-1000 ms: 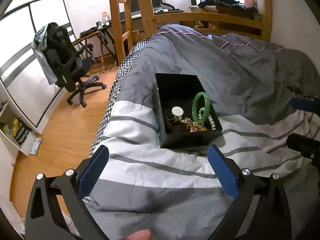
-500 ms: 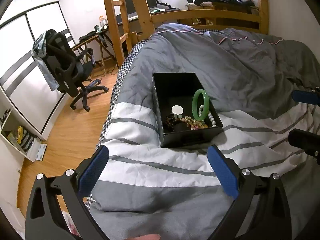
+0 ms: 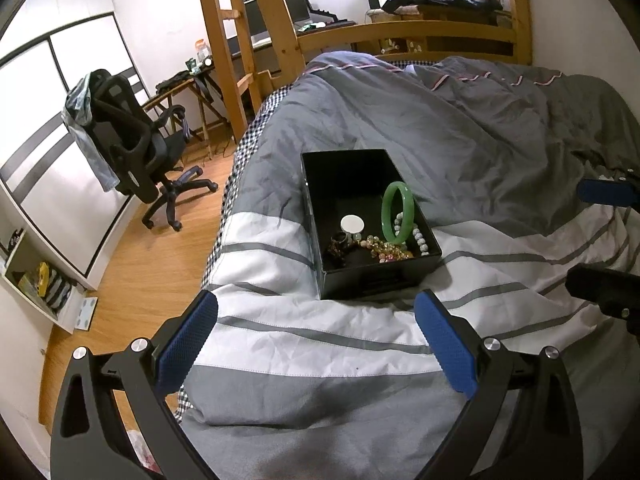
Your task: Organize jewelry
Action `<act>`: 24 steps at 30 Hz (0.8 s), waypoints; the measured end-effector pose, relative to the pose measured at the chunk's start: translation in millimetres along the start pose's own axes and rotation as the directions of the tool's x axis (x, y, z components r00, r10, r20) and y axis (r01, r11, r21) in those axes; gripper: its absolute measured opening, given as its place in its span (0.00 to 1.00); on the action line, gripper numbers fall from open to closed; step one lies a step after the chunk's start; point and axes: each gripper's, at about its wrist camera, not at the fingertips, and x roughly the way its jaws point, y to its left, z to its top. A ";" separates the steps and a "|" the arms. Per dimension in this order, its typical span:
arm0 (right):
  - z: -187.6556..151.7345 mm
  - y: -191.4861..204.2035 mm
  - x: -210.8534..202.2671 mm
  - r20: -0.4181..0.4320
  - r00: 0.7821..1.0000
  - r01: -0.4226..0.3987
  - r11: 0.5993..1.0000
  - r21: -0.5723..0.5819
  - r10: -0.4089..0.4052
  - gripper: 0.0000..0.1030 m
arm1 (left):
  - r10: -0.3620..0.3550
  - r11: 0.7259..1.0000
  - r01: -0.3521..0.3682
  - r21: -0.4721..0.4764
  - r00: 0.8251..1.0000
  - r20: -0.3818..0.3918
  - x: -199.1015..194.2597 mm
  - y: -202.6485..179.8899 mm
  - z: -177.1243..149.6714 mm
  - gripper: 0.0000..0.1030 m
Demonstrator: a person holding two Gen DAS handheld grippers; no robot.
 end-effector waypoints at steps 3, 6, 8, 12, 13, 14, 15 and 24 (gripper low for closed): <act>-0.9 -1.2 1.1 -0.001 1.000 -0.005 1.000 0.008 0.005 0.96 | -0.006 1.000 0.006 -0.003 1.000 -0.012 2.7 0.2 0.0 0.94; -0.8 -1.0 1.3 0.000 1.000 -0.002 1.000 0.005 0.002 0.96 | -0.008 1.000 0.008 -0.003 1.000 -0.013 2.7 0.9 0.7 0.94; -0.8 -2.0 0.9 -0.001 1.000 -0.004 1.000 0.007 0.004 0.96 | -0.010 1.000 0.010 -0.002 1.000 -0.015 3.4 0.6 0.7 0.94; -1.6 -2.8 2.0 -0.005 1.000 -0.003 1.000 0.007 0.003 0.96 | -0.014 1.000 0.014 -0.001 1.000 -0.017 3.4 1.2 0.8 0.94; -1.9 -2.7 2.7 -0.006 1.000 -0.003 1.000 0.007 0.003 0.96 | -0.014 1.000 0.014 -0.001 1.000 -0.017 3.5 1.2 0.9 0.94; -2.0 -3.1 3.1 -0.007 1.000 -0.004 1.000 0.006 0.004 0.96 | -0.014 1.000 0.014 0.001 1.000 -0.018 3.6 0.8 0.9 0.94; -1.7 -2.8 3.5 -0.008 1.000 -0.004 1.000 0.006 0.004 0.96 | -0.013 1.000 0.013 -0.001 1.000 -0.018 3.3 0.8 0.7 0.94; -1.9 -2.6 3.8 -0.008 1.000 -0.003 1.000 0.008 0.004 0.96 | -0.016 1.000 0.017 0.011 1.000 -0.022 5.9 0.5 1.0 0.94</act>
